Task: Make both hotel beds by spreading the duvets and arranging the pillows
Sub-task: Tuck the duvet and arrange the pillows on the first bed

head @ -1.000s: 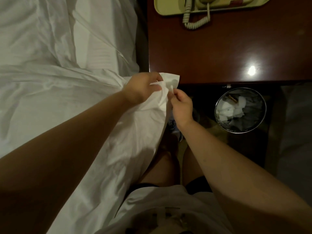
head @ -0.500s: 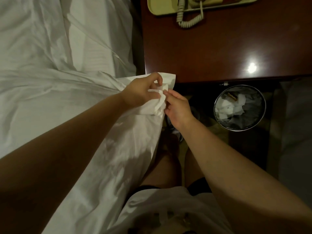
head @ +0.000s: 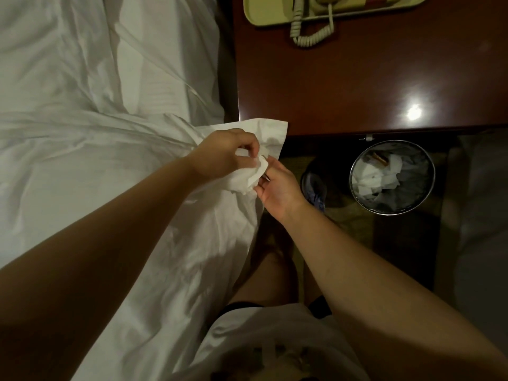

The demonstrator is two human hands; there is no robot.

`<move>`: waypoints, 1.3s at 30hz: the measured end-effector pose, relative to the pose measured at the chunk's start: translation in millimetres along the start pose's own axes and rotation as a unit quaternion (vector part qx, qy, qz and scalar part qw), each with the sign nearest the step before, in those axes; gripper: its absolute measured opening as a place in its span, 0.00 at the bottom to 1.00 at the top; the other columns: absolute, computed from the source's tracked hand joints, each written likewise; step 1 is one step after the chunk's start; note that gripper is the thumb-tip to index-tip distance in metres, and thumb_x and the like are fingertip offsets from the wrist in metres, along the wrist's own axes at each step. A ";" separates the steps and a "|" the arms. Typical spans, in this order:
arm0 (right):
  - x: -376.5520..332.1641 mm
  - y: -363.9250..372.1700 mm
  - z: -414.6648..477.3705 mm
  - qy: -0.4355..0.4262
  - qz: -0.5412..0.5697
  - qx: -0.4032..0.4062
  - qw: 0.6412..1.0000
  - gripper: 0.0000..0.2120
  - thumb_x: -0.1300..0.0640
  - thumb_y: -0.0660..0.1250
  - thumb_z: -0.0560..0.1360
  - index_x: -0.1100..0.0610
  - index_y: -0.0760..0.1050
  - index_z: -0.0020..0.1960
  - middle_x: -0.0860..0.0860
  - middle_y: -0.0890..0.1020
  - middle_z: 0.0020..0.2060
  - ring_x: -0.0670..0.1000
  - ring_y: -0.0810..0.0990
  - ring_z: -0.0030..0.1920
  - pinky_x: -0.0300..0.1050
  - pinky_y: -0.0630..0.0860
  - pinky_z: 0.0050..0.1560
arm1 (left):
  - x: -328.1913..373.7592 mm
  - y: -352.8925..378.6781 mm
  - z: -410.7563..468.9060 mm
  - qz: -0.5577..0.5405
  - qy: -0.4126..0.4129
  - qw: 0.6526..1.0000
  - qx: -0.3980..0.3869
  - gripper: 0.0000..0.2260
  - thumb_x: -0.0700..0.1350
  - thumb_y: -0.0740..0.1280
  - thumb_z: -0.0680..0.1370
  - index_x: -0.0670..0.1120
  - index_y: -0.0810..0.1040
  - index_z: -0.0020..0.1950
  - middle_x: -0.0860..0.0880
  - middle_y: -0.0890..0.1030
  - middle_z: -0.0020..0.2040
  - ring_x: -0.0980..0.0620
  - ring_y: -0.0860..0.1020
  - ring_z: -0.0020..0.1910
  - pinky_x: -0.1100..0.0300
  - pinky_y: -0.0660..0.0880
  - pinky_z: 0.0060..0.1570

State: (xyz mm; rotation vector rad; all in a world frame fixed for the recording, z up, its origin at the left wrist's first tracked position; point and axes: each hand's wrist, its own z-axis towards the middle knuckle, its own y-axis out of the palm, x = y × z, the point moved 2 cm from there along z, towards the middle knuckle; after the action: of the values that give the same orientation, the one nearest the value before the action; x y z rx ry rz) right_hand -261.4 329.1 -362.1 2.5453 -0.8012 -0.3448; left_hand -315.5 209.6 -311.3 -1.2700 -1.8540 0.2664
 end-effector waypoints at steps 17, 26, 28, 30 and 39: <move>4.9 -4.7 -6.0 0.007 -0.007 -0.014 1.000 0.08 0.65 0.62 0.79 0.56 0.78 0.51 0.53 0.83 0.41 0.50 0.82 0.41 0.42 0.80 0.43 | -0.5 5.4 -2.1 0.049 0.048 0.998 -0.012 0.07 0.45 0.70 0.74 0.47 0.75 0.48 0.51 0.77 0.47 0.53 0.73 0.47 0.58 0.69 0.49; 8.8 -8.1 -10.2 0.015 -0.021 -0.011 1.000 0.07 0.62 0.62 0.79 0.55 0.78 0.52 0.53 0.83 0.41 0.50 0.82 0.40 0.43 0.81 0.39 | 2.6 5.1 0.4 0.086 0.028 0.995 -0.028 0.06 0.47 0.69 0.75 0.49 0.72 0.43 0.51 0.74 0.44 0.53 0.71 0.45 0.61 0.66 0.45; 8.6 -7.8 -10.8 0.015 -0.025 -0.012 0.999 0.07 0.62 0.63 0.79 0.54 0.78 0.52 0.53 0.83 0.41 0.50 0.82 0.39 0.43 0.81 0.39 | 3.7 5.0 -0.2 0.100 0.030 0.994 -0.025 0.06 0.47 0.68 0.75 0.49 0.71 0.43 0.51 0.73 0.43 0.53 0.71 0.45 0.60 0.65 0.45; 8.7 -7.3 -11.2 0.016 -0.031 -0.013 0.999 0.06 0.61 0.64 0.78 0.54 0.78 0.52 0.53 0.83 0.40 0.49 0.82 0.39 0.43 0.81 0.40 | 5.7 5.6 -1.8 0.119 0.041 0.992 -0.025 0.07 0.48 0.67 0.75 0.50 0.70 0.44 0.51 0.72 0.43 0.52 0.71 0.44 0.58 0.67 0.45; 10.5 -12.7 -12.7 0.034 -0.022 -0.048 0.998 0.08 0.57 0.62 0.80 0.54 0.78 0.56 0.52 0.84 0.47 0.50 0.83 0.48 0.46 0.79 0.52 | 5.3 4.9 1.0 0.136 0.042 0.990 -0.018 0.03 0.45 0.66 0.77 0.46 0.75 0.46 0.47 0.74 0.46 0.50 0.71 0.46 0.55 0.69 0.49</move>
State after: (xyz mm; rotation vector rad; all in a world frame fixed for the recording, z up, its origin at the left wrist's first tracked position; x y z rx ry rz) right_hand -242.3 336.6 -358.3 2.4730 -0.6884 -0.3006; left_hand -313.6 216.6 -312.1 -1.5375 -1.6193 0.3202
